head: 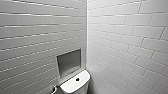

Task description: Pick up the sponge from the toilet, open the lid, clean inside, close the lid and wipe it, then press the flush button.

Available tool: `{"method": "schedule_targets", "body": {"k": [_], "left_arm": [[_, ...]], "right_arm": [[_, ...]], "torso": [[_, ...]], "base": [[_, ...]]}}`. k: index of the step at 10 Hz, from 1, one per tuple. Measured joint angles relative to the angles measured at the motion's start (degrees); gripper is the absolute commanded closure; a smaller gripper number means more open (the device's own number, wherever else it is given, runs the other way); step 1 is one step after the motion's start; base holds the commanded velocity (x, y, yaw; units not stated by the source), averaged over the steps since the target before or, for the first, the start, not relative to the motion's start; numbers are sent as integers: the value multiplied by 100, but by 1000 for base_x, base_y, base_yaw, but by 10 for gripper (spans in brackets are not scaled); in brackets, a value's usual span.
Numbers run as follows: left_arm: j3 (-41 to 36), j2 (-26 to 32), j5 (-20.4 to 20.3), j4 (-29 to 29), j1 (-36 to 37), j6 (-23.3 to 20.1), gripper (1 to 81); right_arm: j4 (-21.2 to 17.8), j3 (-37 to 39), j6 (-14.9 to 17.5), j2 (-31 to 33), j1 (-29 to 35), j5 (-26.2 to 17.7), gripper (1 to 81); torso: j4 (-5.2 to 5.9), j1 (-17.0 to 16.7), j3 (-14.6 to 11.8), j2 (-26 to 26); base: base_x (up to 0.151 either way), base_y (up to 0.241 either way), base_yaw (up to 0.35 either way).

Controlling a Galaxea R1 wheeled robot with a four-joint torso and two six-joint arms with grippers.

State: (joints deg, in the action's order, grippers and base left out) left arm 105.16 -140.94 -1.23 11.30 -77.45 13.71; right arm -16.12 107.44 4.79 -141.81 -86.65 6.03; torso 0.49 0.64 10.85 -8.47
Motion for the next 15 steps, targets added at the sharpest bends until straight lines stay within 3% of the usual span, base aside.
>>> {"method": "schedule_targets", "body": {"k": [1,2,5,11,15], "left_arm": [[-315,182,82,-17,215,0,10],[-599,356,148,-94,446,67,811],[-1156,681,489,-296,1093,21,811],[-1637,778,1490,-929,2717,23,811],[-1702,603,2124,-1424,3980,100,811]], "right_arm": [[-34,-135,2,80,2,61,811],[-83,-243,0,149,2,143,811],[-146,-352,0,212,55,190,811],[-194,-518,0,306,99,193,811],[-194,-639,0,304,151,210,811]], "torso": [[0,0,0,0],[0,0,0,0],[0,0,2,0],[0,5,15,2],[0,9,448,7]], "base": [[0,0,0],[0,0,0],[0,0,0],[0,0,0],[0,0,0]]}}
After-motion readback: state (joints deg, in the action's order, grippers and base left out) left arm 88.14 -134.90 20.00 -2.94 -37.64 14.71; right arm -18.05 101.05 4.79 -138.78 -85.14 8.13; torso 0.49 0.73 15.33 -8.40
